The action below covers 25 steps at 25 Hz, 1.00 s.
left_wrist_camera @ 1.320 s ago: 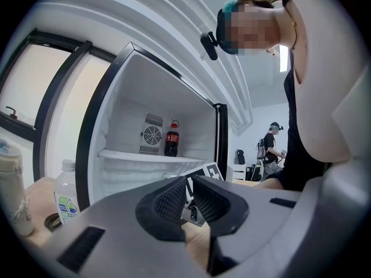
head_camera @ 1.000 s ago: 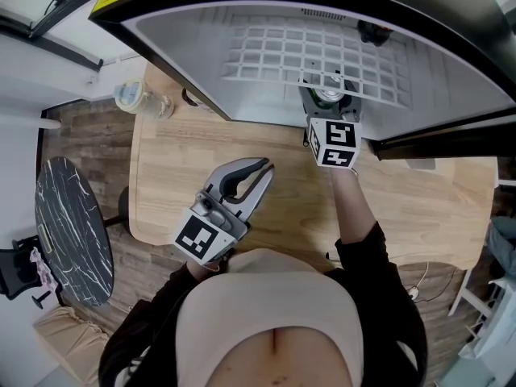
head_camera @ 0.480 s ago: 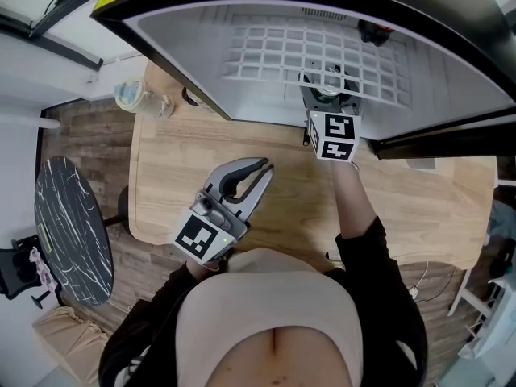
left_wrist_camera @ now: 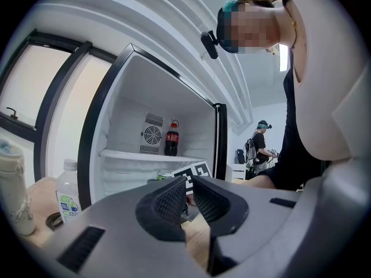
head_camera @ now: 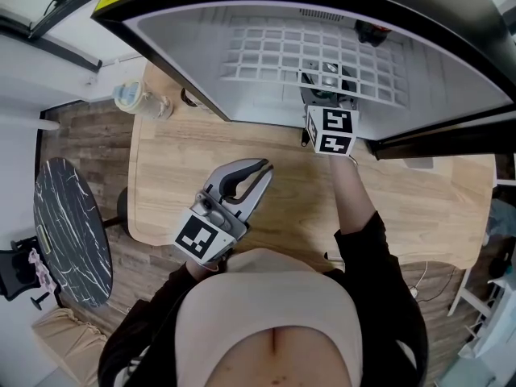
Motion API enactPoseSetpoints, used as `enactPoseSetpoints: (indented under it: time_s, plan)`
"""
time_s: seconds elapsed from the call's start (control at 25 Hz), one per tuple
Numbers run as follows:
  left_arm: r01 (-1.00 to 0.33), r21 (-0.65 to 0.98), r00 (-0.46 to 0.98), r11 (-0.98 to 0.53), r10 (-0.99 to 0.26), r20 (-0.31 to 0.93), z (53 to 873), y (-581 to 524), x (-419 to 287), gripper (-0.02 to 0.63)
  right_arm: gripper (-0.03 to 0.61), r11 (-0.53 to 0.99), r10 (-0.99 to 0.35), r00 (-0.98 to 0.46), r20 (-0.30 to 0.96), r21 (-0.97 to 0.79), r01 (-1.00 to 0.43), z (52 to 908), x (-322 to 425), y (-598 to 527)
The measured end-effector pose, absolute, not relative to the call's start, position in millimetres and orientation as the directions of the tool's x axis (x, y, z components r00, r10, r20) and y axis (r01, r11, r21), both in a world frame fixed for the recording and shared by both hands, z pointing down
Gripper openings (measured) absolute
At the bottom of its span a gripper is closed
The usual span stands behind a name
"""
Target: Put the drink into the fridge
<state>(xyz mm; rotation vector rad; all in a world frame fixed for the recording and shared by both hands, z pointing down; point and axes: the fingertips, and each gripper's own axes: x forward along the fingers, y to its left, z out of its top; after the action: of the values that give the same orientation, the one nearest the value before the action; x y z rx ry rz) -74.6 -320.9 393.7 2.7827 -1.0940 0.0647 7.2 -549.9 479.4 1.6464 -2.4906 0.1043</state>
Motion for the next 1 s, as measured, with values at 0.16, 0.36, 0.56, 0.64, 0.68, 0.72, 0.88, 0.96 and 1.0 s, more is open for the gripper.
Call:
enactPoseSetpoints:
  time_s: [0.16,0.36,0.56,0.64,0.68,0.72,0.88,0.96,1.0]
  plan:
    - [-0.679,0.123,0.734,-0.724,-0.672,0.095,393.2,-320.2,-74.0,0.041,0.345,0.393,-0.909,-0.384,0.161,0.028,-0.919,479.4,7.6,-552.2]
    - [-0.679,0.121,0.734,-0.725,-0.672,0.096,392.6,-319.1,-74.6,0.041,0.345,0.389,-0.911,-0.38,0.16,0.027,-0.921,478.8,7.5,-555.8]
    - [-0.681,0.125,0.732,-0.722,-0.675,0.092,392.5,-318.2,-75.0,0.041,0.345,0.396,-0.909,-0.388,0.155,0.025,-0.918,479.2,7.8,-559.2]
    - [-0.681,0.123,0.732,-0.721,-0.675,0.093,392.4,-317.7,-75.2,0.041,0.345,0.392,-0.91,-0.384,0.154,0.025,-0.92,479.2,8.3,-560.8]
    - [-0.682,0.124,0.731,-0.721,-0.676,0.093,392.3,-317.5,-75.4,0.041,0.345,0.389,-0.912,-0.381,0.154,0.025,-0.921,479.3,8.6,-561.5]
    - [-0.683,0.125,0.73,-0.719,-0.677,0.093,392.1,-317.4,-75.7,0.041,0.345,0.387,-0.912,-0.379,0.154,0.025,-0.922,479.4,8.6,-562.1]
    - [-0.687,0.123,0.727,-0.716,-0.681,0.092,391.3,-316.5,-76.5,0.041,0.345,0.383,-0.914,-0.375,0.154,0.023,-0.923,479.2,8.5,-564.4]
    - [-0.687,0.122,0.727,-0.717,-0.681,0.093,391.5,-315.8,-76.2,0.04,0.345,0.379,-0.915,-0.372,0.156,0.022,-0.925,479.5,8.8,-566.0]
    - [-0.687,0.121,0.727,-0.717,-0.681,0.094,391.7,-315.6,-76.1,0.04,0.345,0.377,-0.916,-0.37,0.156,0.021,-0.926,479.6,9.2,-566.8]
